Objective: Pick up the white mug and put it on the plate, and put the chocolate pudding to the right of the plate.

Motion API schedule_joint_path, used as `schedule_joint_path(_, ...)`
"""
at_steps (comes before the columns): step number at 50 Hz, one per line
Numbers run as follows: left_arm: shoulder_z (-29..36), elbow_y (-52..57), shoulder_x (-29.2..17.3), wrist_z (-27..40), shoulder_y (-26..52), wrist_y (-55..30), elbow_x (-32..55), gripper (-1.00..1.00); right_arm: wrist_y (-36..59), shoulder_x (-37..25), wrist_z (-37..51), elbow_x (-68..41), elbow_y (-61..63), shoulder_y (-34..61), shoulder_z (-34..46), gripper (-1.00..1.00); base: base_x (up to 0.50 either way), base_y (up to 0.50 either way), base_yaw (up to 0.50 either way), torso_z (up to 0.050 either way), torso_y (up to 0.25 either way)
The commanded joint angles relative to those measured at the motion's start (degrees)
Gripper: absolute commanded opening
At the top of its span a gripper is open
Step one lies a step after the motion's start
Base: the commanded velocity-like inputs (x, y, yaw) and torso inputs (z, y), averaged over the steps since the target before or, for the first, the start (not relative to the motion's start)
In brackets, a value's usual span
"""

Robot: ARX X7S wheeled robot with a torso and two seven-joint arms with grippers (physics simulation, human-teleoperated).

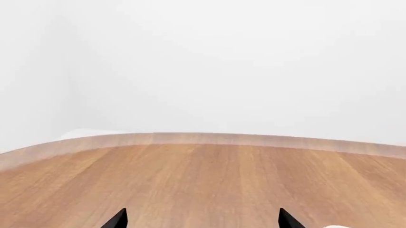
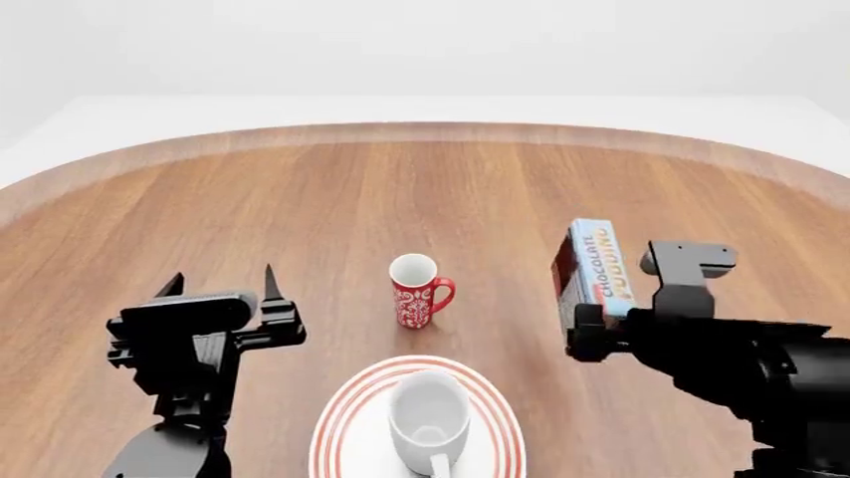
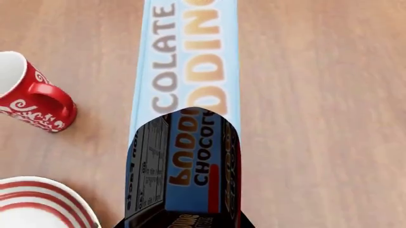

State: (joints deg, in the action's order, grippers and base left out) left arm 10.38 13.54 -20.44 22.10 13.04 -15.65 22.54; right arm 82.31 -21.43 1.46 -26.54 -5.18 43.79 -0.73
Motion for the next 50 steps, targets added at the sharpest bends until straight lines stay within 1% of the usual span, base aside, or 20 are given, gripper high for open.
schedule_joint_path(1,0.0,0.5,-0.2,0.2,-0.2,0.1,0.1,1.00,7.3,-13.0,16.8,-32.2,22.8,-14.2,-6.3,-1.00,0.00,0.00,0.00,0.000,0.000)
schedule_joint_path(4,-0.1,0.4,-0.2,0.2,-0.4,0.3,0.2,1.00,6.8,-14.1,18.2,-35.0,23.6,-16.7,-6.4,-1.00,0.00,0.00,0.00,0.000,0.000)
schedule_joint_path(12,-0.2,0.4,-0.3,0.3,-0.5,0.5,0.3,1.00,4.2,-15.3,17.6,-35.6,22.7,-18.4,-4.9,-1.00,0.00,0.00,0.00,0.000,0.000)
schedule_joint_path(17,0.0,0.3,-0.3,0.4,-0.5,0.6,0.3,1.00,2.1,-15.6,16.0,-34.6,21.2,-18.9,-2.4,-1.00,0.00,0.00,0.00,0.000,0.000)
schedule_joint_path(26,0.1,0.4,-0.4,0.5,-0.6,0.7,0.3,1.00,-2.6,-15.9,14.2,-31.8,18.0,-20.6,-0.2,-1.00,0.00,0.00,0.00,0.000,0.000)
schedule_joint_path(41,0.2,0.8,-0.6,0.8,-0.3,0.4,0.4,1.00,-7.6,-15.9,13.8,-30.0,15.6,-24.4,-1.6,-1.00,0.00,0.00,0.00,0.000,0.000)
schedule_joint_path(50,0.2,1.1,-0.8,1.0,-0.5,0.5,0.5,1.00,-10.1,-15.7,12.0,-28.3,13.2,-25.1,0.5,-1.00,0.00,0.00,0.00,0.000,0.000)
